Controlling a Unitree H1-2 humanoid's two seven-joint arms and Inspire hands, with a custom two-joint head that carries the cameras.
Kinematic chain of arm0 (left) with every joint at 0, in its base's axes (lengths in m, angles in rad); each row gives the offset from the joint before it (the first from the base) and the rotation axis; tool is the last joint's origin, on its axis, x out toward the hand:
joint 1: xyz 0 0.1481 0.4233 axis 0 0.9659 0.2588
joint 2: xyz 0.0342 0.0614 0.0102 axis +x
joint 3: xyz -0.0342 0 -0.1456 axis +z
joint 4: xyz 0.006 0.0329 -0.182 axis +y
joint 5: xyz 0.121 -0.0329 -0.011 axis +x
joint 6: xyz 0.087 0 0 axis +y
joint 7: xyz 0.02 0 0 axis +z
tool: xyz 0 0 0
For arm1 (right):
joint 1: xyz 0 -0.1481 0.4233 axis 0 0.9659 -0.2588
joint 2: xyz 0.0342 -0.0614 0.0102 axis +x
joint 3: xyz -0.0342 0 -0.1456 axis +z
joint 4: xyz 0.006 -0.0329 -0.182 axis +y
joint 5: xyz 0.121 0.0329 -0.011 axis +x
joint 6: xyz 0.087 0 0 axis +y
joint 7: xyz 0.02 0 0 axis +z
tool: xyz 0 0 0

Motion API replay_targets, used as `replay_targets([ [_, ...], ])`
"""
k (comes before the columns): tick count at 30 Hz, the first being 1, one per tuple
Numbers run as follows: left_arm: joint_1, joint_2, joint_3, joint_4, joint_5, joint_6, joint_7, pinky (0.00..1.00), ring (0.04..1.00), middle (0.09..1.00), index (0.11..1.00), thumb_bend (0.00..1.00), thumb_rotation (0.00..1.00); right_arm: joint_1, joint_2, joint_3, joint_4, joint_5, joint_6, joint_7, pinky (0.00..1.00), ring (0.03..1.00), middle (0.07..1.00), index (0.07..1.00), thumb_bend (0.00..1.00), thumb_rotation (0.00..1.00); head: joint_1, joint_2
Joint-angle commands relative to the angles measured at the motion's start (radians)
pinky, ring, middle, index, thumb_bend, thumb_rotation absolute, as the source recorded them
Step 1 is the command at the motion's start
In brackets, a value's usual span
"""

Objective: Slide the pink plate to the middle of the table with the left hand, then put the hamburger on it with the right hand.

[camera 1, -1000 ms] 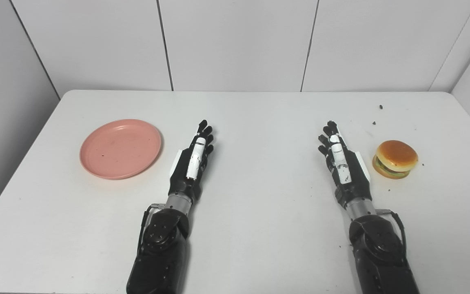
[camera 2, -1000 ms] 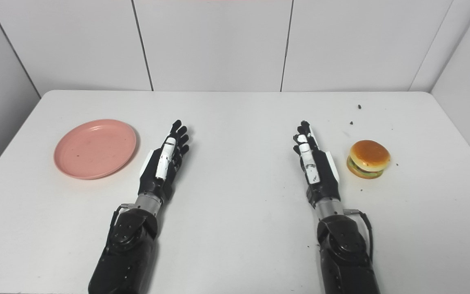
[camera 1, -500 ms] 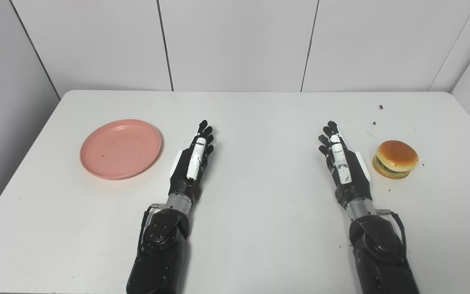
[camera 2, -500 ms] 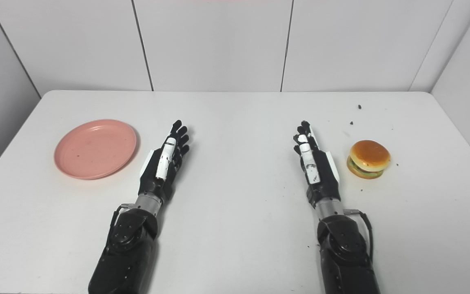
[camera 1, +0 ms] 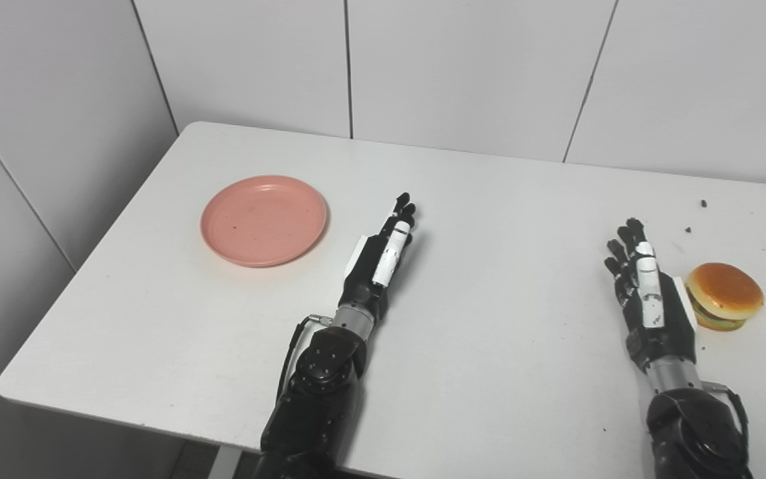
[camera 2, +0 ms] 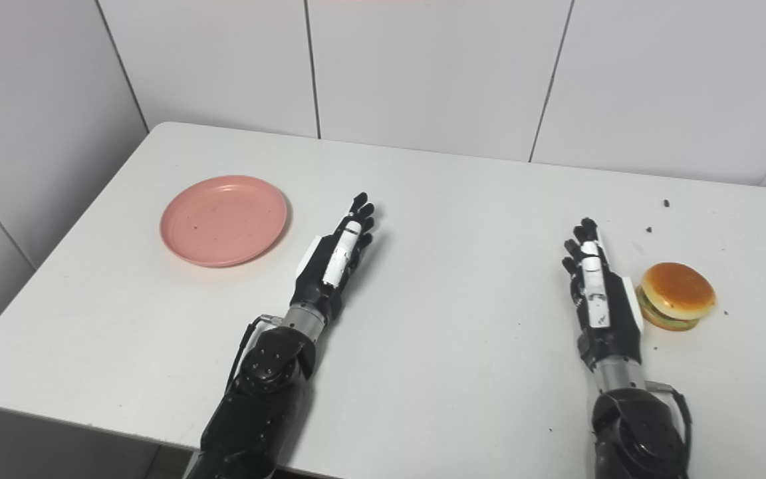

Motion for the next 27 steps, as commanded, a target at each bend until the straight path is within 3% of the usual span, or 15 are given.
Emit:
replay_targets([
  [1,0.013,-0.028,-0.013,0.04,0.008,-0.025,0.01,1.0,1.0,1.0,1.0,0.41,1.0,-0.002,-0.018,-0.01,0.024,0.025,-0.059,0.036,1.0,0.998,1.0,1.0,0.59,0.92,0.014,-0.005],
  [7,-0.005,-0.04,-0.013,0.07,0.02,-0.016,0.027,1.0,1.0,1.0,1.0,0.43,1.0,-0.006,-0.032,-0.015,0.047,0.036,-0.086,0.056,1.0,1.0,1.0,1.0,0.6,0.92,0.046,-0.017],
  [17,-0.014,-0.039,-0.005,0.077,0.019,-0.018,0.03,1.0,1.0,1.0,1.0,0.43,1.0,-0.01,-0.027,-0.023,0.061,0.056,-0.098,0.074,1.0,1.0,1.0,1.0,0.6,0.89,0.038,-0.019],
  [21,-0.004,-0.034,-0.008,0.017,0.021,-0.03,0.024,1.0,1.0,1.0,1.0,0.42,1.0,-0.009,-0.024,-0.022,0.051,0.048,-0.091,0.064,1.0,1.0,1.0,1.0,0.58,0.9,0.051,-0.02],
  [27,0.004,-0.054,0.034,-0.105,-0.053,0.025,0.02,1.0,1.0,1.0,1.0,0.4,1.0,-0.001,-0.022,-0.02,0.026,0.045,-0.069,0.057,1.0,1.0,1.0,1.0,0.57,0.92,0.057,-0.02],
])
